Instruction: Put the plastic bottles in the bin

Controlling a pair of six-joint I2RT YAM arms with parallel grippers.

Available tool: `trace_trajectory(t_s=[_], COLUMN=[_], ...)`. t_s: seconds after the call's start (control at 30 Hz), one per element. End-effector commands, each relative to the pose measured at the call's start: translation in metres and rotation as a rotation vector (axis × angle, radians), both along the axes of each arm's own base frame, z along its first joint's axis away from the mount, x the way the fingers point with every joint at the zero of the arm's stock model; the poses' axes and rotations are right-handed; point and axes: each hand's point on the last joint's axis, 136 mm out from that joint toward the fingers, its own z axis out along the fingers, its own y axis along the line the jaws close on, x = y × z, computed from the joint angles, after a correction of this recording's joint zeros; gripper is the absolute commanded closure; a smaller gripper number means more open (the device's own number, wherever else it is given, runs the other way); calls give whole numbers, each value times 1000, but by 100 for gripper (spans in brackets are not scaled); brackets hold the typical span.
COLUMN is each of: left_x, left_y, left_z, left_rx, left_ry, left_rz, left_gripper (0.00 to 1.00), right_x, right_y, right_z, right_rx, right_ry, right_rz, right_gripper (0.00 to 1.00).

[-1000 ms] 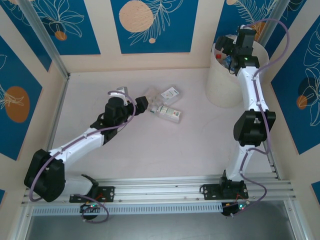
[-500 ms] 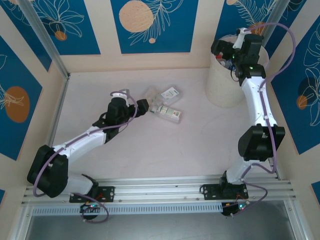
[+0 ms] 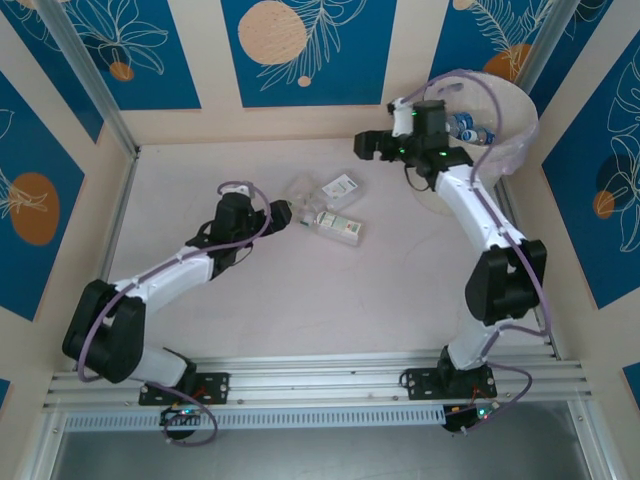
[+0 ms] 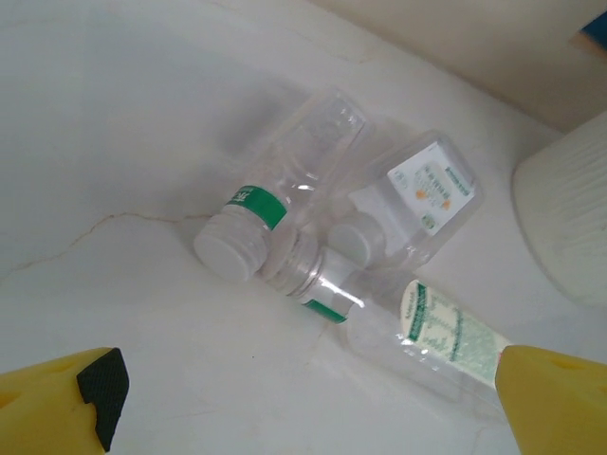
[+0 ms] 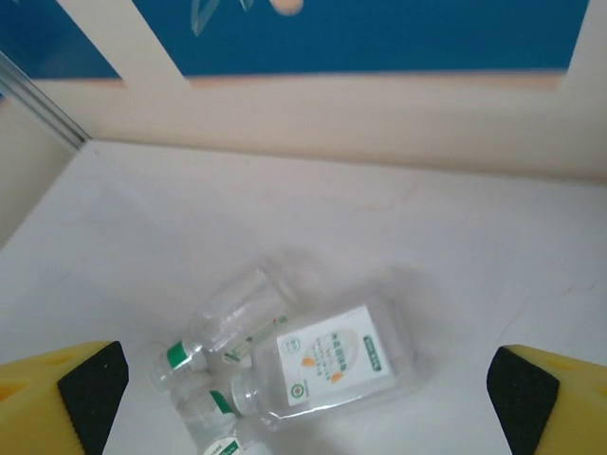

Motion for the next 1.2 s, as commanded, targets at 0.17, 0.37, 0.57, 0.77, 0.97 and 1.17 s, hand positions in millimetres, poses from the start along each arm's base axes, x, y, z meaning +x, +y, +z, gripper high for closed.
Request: trace_trajectory(t_s=[0.17, 0.37, 0.57, 0.77, 0.97, 1.17], left_x=[33, 53, 82, 100, 105, 105], left_y=[-6, -9, -19, -32, -33, -27], left_z=[-24, -56, -72, -103, -123, -131], left_rx=[300, 430, 385, 384, 398, 425], left_ry=[22, 140, 205, 297, 351, 374], left_rz=[-205, -284, -296, -328, -327, -307], left_gripper=[2, 10, 14, 21, 27, 35], right_x=[-9, -27, -52, -73, -83, -84], right_y=[7, -5, -20, -39, -53, -53], right_z=[-74, -83, -69, -60, -60, -64], right_rx=[144, 165, 147, 114, 107, 111], right_ry=[254, 293, 246, 204, 190, 201], right_rz=[-196, -233, -246, -282, -311, -310], right_gripper=[1, 1, 1, 1, 1, 1])
